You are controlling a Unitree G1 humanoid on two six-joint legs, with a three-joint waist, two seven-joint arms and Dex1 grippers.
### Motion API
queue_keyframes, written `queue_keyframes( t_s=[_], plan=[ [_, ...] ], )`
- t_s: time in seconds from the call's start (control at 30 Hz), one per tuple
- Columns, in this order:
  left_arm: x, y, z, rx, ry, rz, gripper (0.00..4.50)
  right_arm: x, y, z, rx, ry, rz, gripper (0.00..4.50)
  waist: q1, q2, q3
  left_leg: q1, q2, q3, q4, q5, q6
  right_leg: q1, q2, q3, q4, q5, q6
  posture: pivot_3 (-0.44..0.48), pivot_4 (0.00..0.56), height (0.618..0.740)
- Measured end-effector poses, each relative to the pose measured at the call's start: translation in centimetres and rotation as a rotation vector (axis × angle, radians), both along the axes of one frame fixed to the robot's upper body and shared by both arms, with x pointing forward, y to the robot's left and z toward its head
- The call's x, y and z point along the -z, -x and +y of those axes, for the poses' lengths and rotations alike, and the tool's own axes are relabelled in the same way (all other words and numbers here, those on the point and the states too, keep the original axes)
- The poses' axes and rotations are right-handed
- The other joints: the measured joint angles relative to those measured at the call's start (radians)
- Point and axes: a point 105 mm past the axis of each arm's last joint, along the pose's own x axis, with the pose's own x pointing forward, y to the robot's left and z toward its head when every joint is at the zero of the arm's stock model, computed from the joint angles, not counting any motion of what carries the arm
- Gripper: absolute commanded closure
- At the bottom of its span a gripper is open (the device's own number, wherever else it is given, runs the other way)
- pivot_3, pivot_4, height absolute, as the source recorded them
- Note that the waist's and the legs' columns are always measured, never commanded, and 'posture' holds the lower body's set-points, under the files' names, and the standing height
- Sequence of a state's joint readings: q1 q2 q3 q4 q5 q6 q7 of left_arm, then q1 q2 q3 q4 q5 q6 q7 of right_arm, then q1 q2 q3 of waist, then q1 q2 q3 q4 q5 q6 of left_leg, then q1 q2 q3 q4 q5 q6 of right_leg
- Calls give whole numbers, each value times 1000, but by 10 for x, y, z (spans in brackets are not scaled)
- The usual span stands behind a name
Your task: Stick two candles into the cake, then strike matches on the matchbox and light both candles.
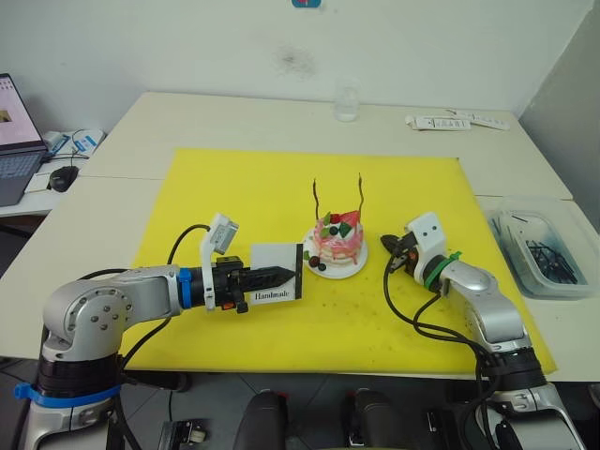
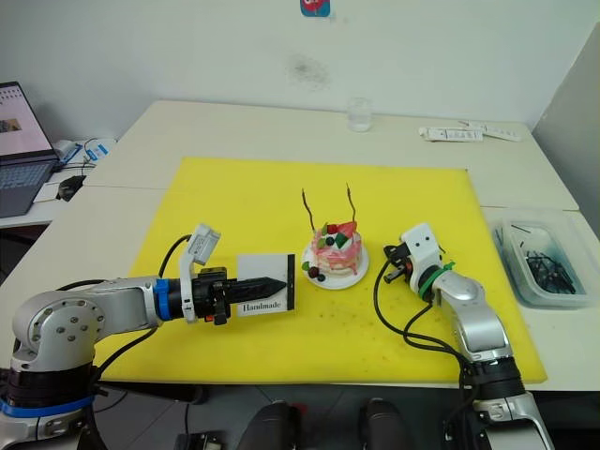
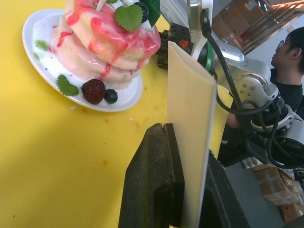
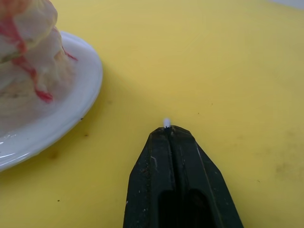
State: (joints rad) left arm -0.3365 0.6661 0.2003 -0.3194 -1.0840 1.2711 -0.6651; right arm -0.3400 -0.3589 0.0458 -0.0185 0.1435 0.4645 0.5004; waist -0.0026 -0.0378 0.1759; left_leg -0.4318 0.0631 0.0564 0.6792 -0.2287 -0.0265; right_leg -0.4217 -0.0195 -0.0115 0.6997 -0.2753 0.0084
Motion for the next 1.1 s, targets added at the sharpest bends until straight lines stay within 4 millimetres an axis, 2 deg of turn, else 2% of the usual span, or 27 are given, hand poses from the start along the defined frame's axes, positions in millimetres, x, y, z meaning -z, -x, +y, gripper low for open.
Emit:
queue_keyframes(
  t_s=[0.23,0.37,0.43,0.57,0.67,0.83,1.0,1.1],
  plan=[
    [-2,-4,-5,-11,4,-14,4500,-5,20,-4,-34,15,21,4486,2,1,0,-1,0,0,0,0,0,0,-1,0,0,0,0,0,150,684],
    [-1,-3,-14,-8,8,-13,4500,-33,41,-9,-108,108,-42,4486,2,0,0,-1,0,0,0,0,0,0,-1,0,-1,0,0,0,150,684],
    [-1,-3,-23,-4,6,-27,4500,-53,55,-4,-172,139,-83,4486,2,1,1,-1,0,0,0,0,0,0,-1,0,-1,0,1,0,150,684],
    [0,-10,-40,-32,-5,-68,4500,-80,86,12,-318,216,-125,4486,3,0,0,0,0,-1,0,0,0,0,0,-1,-1,0,1,0,150,684],
    [-5,-11,-49,-35,1,-93,4500,-85,107,25,-425,259,-106,4486,2,0,0,0,0,-1,0,0,0,0,0,0,-1,0,0,0,150,684],
    [-7,-6,-60,-1,9,-89,4500,-90,122,50,-554,307,-109,4486,1,0,0,0,0,-2,0,0,0,0,0,-1,-1,0,1,0,150,684],
    [-6,-4,-62,16,4,-81,4500,-81,123,70,-629,359,-105,4486,1,0,0,0,-1,-1,0,0,0,0,0,0,-2,0,1,0,150,684],
    [-7,-2,-64,26,9,-80,4500,-73,118,71,-627,384,-92,4486,1,0,0,-1,-1,-1,0,0,0,0,0,0,-2,0,1,0,150,684]
  ],
)
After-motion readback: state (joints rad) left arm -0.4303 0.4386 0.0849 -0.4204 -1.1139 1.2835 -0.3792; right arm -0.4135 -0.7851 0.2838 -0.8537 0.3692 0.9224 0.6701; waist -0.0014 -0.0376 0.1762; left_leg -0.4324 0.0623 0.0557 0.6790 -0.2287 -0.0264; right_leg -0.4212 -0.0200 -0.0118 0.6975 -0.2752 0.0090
